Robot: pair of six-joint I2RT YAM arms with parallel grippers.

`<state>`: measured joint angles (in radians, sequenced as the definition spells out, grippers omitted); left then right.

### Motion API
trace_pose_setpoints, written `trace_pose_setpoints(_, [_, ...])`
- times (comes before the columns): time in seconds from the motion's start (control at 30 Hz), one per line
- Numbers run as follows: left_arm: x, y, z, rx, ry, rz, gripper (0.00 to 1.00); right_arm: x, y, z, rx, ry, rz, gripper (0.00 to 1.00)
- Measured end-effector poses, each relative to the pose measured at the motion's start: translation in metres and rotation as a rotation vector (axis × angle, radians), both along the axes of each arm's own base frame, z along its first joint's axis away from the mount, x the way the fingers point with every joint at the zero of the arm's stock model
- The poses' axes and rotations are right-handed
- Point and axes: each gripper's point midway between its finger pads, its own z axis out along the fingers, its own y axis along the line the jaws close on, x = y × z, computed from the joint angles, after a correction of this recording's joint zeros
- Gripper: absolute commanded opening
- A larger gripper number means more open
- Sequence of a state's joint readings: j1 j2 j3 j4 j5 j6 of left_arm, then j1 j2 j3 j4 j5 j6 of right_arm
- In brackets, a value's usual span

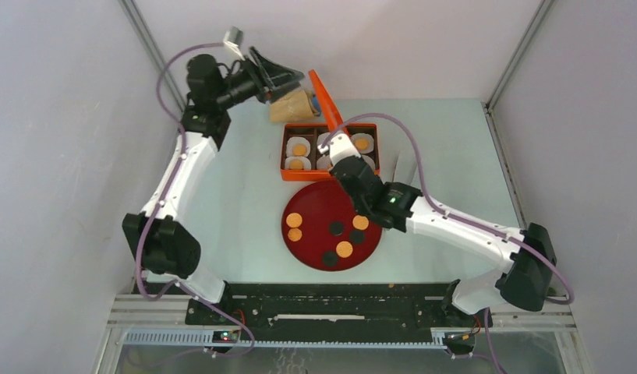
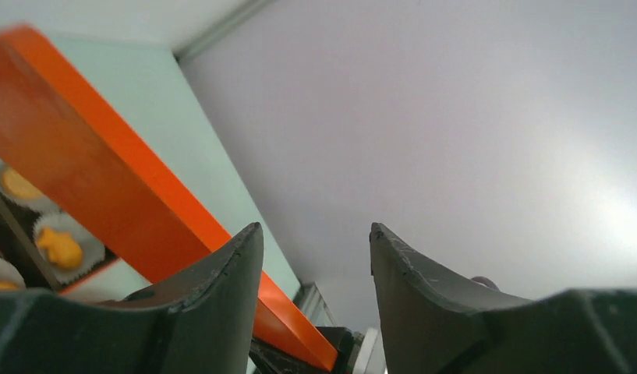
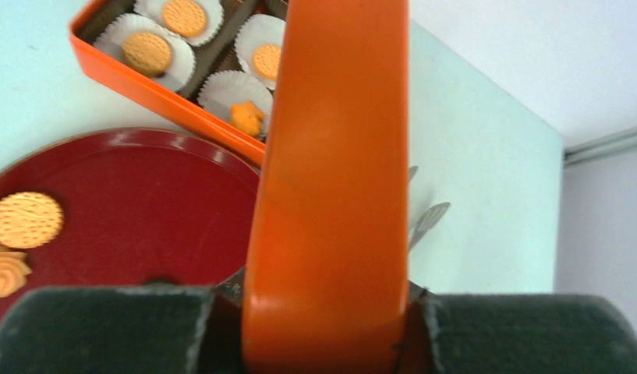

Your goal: Pack the cookies

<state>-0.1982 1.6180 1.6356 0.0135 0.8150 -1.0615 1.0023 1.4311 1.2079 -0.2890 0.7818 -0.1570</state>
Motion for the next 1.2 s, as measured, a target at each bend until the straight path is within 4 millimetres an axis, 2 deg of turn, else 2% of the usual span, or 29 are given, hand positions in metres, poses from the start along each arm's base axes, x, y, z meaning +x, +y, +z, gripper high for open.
trace_pose_setpoints(0.1, [-0.004,0.030,0.032,-0.021,-0.101,0.098,0.48,0.001,0.000,0.009,0.089,0.056,0.052,0.15])
trace_pose_setpoints(0.2, [-0.013,0.052,0.046,-0.003,-0.170,0.201,0.35,0.005,-0.002,0.015,0.203,0.143,0.112,0.14])
trace_pose_setpoints(0.27, [-0.023,0.062,0.049,0.014,-0.206,0.261,0.27,0.015,-0.010,0.025,0.316,0.206,0.138,0.15])
trace_pose_setpoints(0.4, [-0.035,0.072,0.033,0.053,-0.221,0.331,0.16,0.036,-0.026,0.055,0.588,0.334,0.223,0.15])
trace_pose_setpoints(0.47, [-0.030,0.075,0.015,0.081,-0.200,0.359,0.12,0.046,-0.029,0.075,0.727,0.399,0.288,0.16])
trace_pose_setpoints(0.53, [-0.023,0.079,-0.011,0.117,-0.150,0.382,0.10,0.056,-0.028,0.087,0.847,0.470,0.362,0.17])
trace_pose_setpoints(0.6, [-0.019,0.081,-0.033,0.146,-0.101,0.396,0.09,0.060,-0.021,0.091,0.940,0.553,0.448,0.17])
trace_pose_setpoints(0.67, [-0.015,0.083,-0.055,0.175,-0.054,0.409,0.08,0.063,-0.011,0.085,1.036,0.681,0.537,0.17])
trace_pose_setpoints(0.73, [-0.011,0.086,-0.070,0.200,-0.021,0.422,0.07,0.065,-0.004,0.069,1.122,0.837,0.595,0.17])
trace_pose_setpoints(0.93, [-0.003,0.094,-0.083,0.249,-0.010,0.471,0.05,0.083,0.002,0.017,1.286,1.165,0.607,0.21])
trace_pose_setpoints(1.03, [0.002,0.101,-0.089,0.290,-0.016,0.515,0.03,0.097,0.001,0.003,1.322,1.245,0.609,0.21])
trace_pose_setpoints(1.2, [0.010,0.110,-0.108,0.361,0.009,0.559,0.02,0.139,0.009,-0.002,1.305,1.258,0.658,0.21])
